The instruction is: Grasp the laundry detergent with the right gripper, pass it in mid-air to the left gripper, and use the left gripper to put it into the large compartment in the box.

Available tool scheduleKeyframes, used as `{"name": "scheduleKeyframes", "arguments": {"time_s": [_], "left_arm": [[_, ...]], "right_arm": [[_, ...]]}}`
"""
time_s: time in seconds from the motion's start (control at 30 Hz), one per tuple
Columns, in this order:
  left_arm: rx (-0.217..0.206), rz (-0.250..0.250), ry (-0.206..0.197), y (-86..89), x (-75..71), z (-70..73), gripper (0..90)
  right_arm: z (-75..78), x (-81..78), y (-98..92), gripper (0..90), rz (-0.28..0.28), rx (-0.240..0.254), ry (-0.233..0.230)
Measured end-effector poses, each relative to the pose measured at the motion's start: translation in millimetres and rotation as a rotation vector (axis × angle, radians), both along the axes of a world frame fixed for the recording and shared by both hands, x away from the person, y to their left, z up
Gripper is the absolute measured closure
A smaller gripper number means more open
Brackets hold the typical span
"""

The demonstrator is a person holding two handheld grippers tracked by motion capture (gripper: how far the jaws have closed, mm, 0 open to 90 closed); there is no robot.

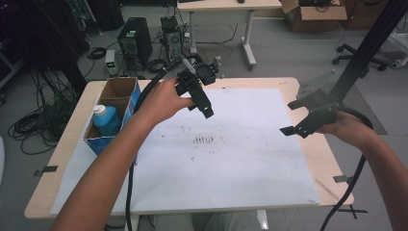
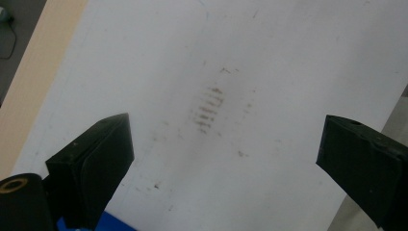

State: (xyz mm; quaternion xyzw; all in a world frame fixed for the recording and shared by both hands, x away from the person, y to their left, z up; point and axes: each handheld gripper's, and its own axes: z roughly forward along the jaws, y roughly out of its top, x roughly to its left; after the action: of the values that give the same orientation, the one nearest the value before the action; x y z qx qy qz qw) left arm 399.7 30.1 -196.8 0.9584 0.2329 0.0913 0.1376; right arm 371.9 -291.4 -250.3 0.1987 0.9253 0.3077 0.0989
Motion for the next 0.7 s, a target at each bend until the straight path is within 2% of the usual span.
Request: {"name": "scheduleKeyframes", "arguments": {"time_s": [0.43,0.7], "left_arm": [[-0.018,-0.067,-0.011,-9.5,-4.5,-0.5,6.1],[-0.02,-0.074,-0.016,-9.4,-7.9,0.2,6.2]], "right_arm": [[3.1,3.9,3.0,3.8,0.005,-0.008,0.0],[6.3,5.1,4.0,3.9,0.012,-0.016,-0.005]]}}
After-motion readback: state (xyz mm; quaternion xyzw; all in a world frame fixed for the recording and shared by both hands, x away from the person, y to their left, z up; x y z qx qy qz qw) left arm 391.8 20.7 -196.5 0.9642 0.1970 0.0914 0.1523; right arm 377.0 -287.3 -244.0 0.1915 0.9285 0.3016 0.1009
